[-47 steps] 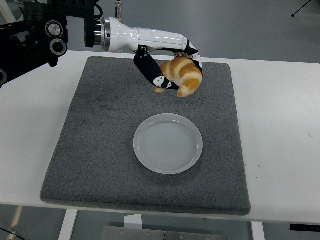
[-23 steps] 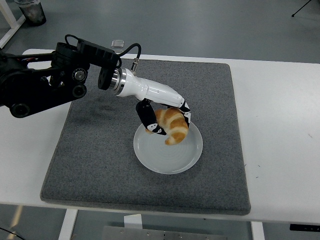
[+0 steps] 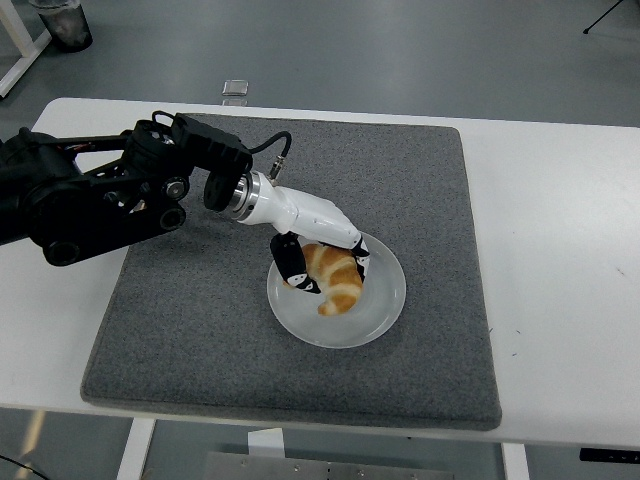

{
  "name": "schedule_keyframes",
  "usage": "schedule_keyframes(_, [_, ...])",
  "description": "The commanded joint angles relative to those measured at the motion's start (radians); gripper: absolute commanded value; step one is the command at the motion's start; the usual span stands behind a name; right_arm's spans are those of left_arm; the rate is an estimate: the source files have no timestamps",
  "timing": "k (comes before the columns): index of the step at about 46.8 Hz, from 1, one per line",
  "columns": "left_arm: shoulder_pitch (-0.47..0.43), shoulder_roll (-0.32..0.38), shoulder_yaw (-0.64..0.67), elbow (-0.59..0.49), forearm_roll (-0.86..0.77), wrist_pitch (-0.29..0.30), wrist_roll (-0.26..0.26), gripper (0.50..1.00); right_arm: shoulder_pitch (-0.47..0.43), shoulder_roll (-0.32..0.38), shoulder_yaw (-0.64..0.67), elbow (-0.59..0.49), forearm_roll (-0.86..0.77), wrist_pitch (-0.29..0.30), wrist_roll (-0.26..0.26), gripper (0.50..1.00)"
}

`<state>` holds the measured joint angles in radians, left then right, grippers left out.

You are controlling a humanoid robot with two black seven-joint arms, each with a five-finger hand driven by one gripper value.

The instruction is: Place the bread on the plate

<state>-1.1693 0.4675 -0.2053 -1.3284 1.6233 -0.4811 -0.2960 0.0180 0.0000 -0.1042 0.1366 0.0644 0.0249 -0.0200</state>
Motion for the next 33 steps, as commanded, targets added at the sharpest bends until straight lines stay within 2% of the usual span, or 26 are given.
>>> schedule_keyframes(1, [0.004,-0.003,0.003,0.006,0.020,0.001,0.001,0.500,0.000,0.000,0.001,0.000,0.000,0.000,0.000,0.952])
schedule_keyframes(33, [0.036,-0.069,0.004,0.089,0.078,0.007,0.011,0.500,0.000,0.000,0.000,0.000,0.000,0.001,0.000,0.952])
